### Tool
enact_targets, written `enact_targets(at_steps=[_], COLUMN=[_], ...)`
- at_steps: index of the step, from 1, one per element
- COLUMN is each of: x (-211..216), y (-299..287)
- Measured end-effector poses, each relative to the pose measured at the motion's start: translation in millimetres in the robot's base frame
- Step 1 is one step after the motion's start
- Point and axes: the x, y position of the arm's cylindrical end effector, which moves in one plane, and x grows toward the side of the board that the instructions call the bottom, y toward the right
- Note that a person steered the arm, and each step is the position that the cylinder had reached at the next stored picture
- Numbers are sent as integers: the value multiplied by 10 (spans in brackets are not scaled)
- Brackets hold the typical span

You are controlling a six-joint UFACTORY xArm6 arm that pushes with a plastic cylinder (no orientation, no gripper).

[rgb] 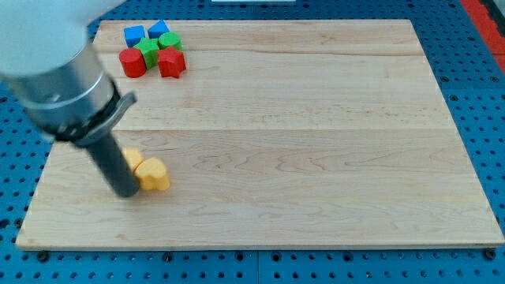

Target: Separate the yellow blocks

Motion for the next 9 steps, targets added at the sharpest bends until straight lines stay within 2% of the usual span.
enact_targets(at_steps=[1, 2, 3, 4, 6, 7, 8, 9], x=[-362, -426, -344, 5, -622, -333, -180, -440], y=[347, 575, 256, 647, 1575, 1239, 352, -278])
